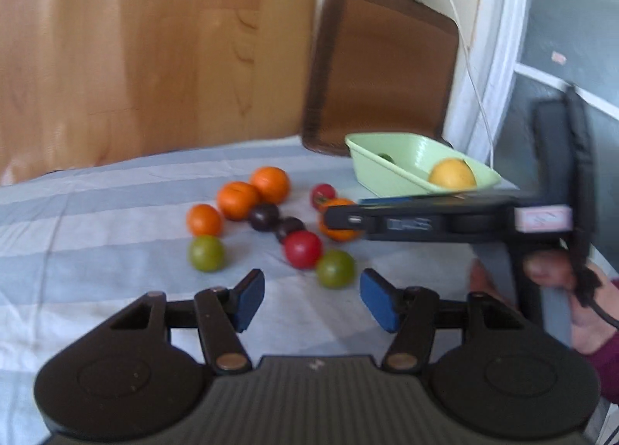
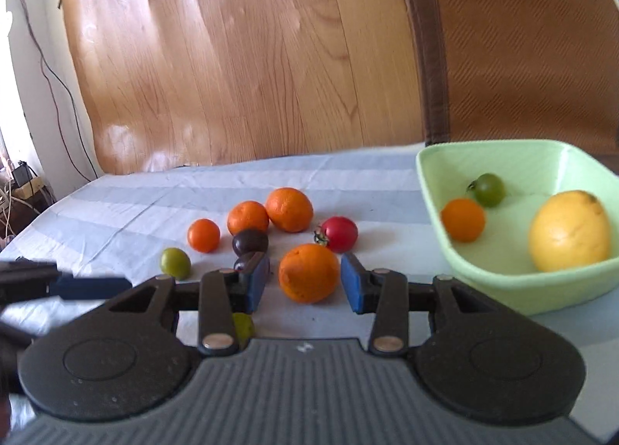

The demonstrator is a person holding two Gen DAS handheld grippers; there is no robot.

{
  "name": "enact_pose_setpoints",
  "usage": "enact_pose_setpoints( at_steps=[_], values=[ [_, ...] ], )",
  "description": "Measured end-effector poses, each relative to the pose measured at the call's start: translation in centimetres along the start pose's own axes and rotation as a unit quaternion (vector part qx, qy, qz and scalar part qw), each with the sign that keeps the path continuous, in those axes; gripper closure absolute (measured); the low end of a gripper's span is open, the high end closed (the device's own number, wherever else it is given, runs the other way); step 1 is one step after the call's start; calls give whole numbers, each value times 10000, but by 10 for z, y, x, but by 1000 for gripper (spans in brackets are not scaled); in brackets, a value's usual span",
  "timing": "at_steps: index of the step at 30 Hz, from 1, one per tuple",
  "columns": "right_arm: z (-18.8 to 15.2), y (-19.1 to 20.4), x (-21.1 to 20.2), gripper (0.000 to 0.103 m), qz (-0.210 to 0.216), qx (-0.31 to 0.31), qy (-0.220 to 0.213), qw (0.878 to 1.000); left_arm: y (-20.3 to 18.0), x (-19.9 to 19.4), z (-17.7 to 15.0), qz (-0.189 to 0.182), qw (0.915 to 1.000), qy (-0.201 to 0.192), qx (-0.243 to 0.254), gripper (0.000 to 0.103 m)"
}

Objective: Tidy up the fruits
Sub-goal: 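Grasp another green tomato with the left gripper while the right gripper grasps an orange, then carry both fruits over the green bowl and open both grippers to drop them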

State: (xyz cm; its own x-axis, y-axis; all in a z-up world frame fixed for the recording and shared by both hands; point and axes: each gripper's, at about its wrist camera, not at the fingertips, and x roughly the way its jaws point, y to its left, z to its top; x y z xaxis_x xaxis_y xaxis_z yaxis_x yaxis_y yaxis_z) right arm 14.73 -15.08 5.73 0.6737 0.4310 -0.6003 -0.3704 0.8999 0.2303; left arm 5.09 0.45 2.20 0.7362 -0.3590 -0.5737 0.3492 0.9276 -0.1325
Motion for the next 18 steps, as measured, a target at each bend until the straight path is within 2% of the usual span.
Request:
enact_pose_setpoints(
  at_steps=[2, 3, 10, 11, 13, 18],
  values=[
    [1, -4, 10, 59, 23, 128, 243, 9996, -6, 10, 2, 25, 9999, 102, 7, 47],
    [0, -6, 7, 62, 72, 188, 197, 9996, -9, 15, 4, 40, 9999, 133, 3, 47],
    [-22, -9, -29, 62, -116, 66, -214, 9997, -19, 42, 6, 188, 9991, 375, -71, 50],
    [-25, -10, -33, 62, -112, 67, -236, 9996, -22, 43, 5, 279, 9990, 342, -35, 54],
    [-29, -12, -39, 62, -83, 79, -284, 9995, -26, 45, 5, 515, 9982, 295, 59, 74],
    [-31, -8, -44, 62, -68, -38, -357, 9993, -27, 35, -1, 473, 9985, 253, -50, 74]
  ],
)
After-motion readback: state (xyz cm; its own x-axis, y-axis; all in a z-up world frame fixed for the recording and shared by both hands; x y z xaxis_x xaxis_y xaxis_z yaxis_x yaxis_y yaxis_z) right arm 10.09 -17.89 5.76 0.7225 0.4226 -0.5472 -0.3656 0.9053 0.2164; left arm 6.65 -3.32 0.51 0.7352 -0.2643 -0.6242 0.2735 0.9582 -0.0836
